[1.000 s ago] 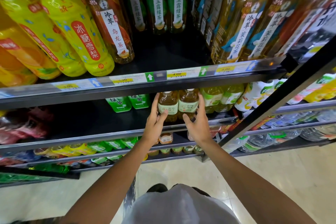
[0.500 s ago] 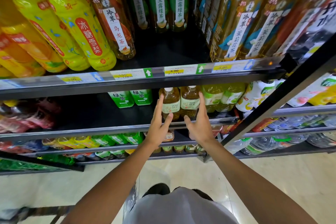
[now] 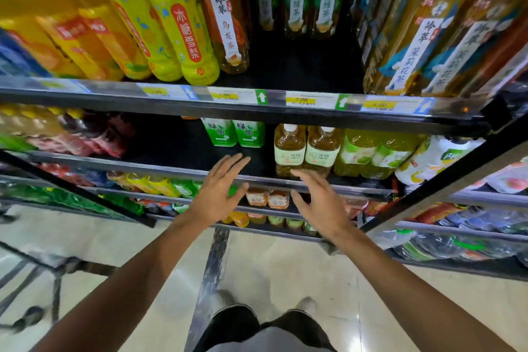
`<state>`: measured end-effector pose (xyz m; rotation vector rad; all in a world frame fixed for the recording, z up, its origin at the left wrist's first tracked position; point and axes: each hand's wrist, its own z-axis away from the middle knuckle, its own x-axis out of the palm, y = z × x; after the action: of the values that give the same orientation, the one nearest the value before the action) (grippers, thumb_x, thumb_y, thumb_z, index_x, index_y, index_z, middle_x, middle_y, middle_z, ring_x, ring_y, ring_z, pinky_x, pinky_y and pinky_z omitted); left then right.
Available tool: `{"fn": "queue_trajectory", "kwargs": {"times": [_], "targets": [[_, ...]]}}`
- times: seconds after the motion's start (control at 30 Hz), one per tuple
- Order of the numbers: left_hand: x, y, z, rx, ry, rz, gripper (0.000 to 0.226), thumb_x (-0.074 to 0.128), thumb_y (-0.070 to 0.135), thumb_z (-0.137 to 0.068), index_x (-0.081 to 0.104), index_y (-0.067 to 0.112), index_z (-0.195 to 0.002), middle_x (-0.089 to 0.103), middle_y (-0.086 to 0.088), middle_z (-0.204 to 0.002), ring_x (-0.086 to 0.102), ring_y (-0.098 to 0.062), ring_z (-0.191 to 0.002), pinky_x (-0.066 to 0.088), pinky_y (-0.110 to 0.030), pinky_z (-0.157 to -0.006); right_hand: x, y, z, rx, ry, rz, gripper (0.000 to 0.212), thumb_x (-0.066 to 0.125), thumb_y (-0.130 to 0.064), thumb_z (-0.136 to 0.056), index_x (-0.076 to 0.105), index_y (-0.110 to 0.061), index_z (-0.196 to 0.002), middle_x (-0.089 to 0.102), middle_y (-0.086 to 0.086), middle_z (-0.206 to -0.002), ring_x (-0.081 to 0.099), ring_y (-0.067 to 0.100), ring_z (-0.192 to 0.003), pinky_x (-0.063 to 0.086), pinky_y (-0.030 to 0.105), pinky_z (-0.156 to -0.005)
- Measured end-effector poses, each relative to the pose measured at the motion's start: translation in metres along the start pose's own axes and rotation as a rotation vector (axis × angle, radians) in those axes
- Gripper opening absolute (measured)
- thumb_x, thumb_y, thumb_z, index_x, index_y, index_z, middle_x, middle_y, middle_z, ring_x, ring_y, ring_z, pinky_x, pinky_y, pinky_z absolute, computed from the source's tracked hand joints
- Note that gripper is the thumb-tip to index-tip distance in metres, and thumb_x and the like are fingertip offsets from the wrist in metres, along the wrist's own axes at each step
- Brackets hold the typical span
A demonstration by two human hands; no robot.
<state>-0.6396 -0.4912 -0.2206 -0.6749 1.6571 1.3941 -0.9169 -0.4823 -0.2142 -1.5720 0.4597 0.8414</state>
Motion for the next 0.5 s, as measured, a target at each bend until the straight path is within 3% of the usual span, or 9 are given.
{"fn": "queue_trajectory", "kwargs": {"times": [0.07, 0.2, 0.33, 0.5], "targets": [[-0.022, -0.019, 0.021, -0.021, -0.055, -0.136, 0.071, 0.032, 0.062, -0.094, 0.032, 0.03, -0.157, 0.035, 0.001, -0.163, 0.021, -0.024, -0.155, 0.02, -0.052, -0.126, 0.007, -0.024, -0.013, -0.096, -0.087, 0.053, 0.047, 0.057, -0.03, -0.101, 0.047, -0.026, -0.147, 0.045, -0.006, -0.152, 0.039, 0.014, -0.14, 0.036, 0.028, -0.111], [-0.082, -0.067, 0.075, -0.118, -0.035, -0.28, 0.076, 0.032, 0.063, -0.089, 0.039, 0.027, -0.155, 0.043, -0.003, -0.159, 0.029, -0.033, -0.152, 0.024, -0.053, -0.123, 0.044, -0.089, -0.05, -0.287, -0.207, 0.155, 0.043, 0.054, -0.029, -0.102, 0.051, -0.024, -0.144, 0.052, -0.004, -0.146, 0.042, 0.018, -0.137, 0.043, 0.043, -0.11], [-0.151, -0.129, 0.15, -0.15, 0.093, -0.445, 0.066, 0.046, 0.056, -0.088, 0.056, 0.022, -0.144, 0.059, -0.009, -0.143, 0.055, -0.039, -0.131, 0.043, -0.054, -0.11, 0.096, -0.182, -0.08, -0.458, -0.312, 0.232, 0.047, 0.052, -0.037, -0.103, 0.047, -0.023, -0.148, 0.046, -0.006, -0.151, 0.036, 0.016, -0.142, 0.037, 0.039, -0.114], [-0.228, -0.2, 0.262, -0.461, 0.123, -0.473, 0.078, 0.035, 0.067, -0.084, 0.058, 0.022, -0.144, 0.057, -0.013, -0.146, 0.048, -0.043, -0.138, 0.035, -0.059, -0.116, 0.179, -0.319, -0.1, -0.675, -0.405, 0.259, 0.05, 0.06, -0.038, -0.099, 0.053, -0.017, -0.144, 0.052, 0.0, -0.148, 0.044, 0.022, -0.137, 0.035, 0.034, -0.113]]}}
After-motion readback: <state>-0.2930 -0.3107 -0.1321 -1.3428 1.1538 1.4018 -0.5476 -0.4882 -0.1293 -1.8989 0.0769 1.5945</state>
